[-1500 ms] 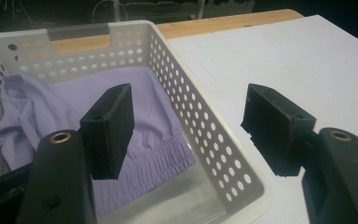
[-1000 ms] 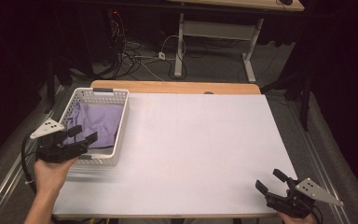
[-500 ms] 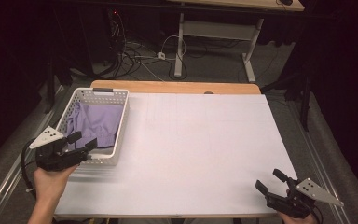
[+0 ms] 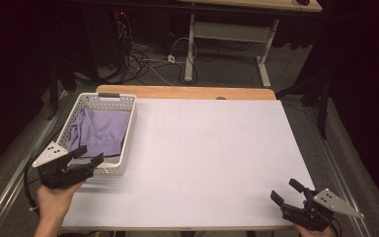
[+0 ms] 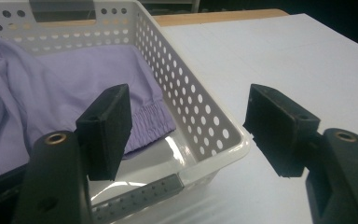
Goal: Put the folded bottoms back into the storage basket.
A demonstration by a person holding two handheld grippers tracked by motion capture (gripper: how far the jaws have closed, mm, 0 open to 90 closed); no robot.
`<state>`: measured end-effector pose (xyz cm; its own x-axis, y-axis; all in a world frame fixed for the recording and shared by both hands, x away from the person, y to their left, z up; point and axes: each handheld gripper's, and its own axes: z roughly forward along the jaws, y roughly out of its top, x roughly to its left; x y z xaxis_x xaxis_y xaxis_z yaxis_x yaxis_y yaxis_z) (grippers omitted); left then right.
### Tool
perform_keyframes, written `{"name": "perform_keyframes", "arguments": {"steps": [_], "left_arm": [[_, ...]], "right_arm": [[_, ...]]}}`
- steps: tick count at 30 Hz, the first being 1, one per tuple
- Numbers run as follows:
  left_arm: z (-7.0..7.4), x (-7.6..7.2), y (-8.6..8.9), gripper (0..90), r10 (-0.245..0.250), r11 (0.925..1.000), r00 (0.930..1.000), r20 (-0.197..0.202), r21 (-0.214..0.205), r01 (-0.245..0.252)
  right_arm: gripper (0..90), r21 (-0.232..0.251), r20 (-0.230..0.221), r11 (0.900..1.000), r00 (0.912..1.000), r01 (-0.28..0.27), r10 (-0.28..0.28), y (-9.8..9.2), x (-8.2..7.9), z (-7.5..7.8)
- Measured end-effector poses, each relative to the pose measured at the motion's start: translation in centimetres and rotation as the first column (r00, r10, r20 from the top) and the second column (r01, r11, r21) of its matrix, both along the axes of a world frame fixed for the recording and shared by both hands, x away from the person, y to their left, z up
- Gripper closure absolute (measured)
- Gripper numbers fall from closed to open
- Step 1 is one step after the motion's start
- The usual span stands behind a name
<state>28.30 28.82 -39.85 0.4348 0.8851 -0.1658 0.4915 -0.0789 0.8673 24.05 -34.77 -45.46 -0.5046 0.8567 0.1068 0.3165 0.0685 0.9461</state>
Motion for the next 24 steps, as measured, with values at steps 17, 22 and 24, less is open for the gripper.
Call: {"name": "perform_keyframes", "arguments": {"steps": [17, 22, 24], "left_arm": [[-1.4, -1.1, 0.3, 30.5, 0.008, 0.9999, 1.0, 0.003, 0.01, -0.008], [-1.8, -1.5, 0.5, 30.5, 0.017, 0.9998, 0.9999, 0.003, 0.011, -0.017], [-2.0, -1.7, 0.5, 30.6, 0.018, 0.9997, 0.9998, 0.001, 0.013, -0.018]], "right_arm": [[16.7, -0.001, 0.001, 1.0, 1.0, 0.002, -0.002, 0.0, 0.0, 0.0], [16.7, 0.0, 0.0, 1.0, 1.0, 0.002, -0.002, 0.0, 0.0, 0.0], [16.7, -0.003, 0.003, 1.0, 1.0, 0.0, 0.0, 0.0, 0.0, 0.0]]}}
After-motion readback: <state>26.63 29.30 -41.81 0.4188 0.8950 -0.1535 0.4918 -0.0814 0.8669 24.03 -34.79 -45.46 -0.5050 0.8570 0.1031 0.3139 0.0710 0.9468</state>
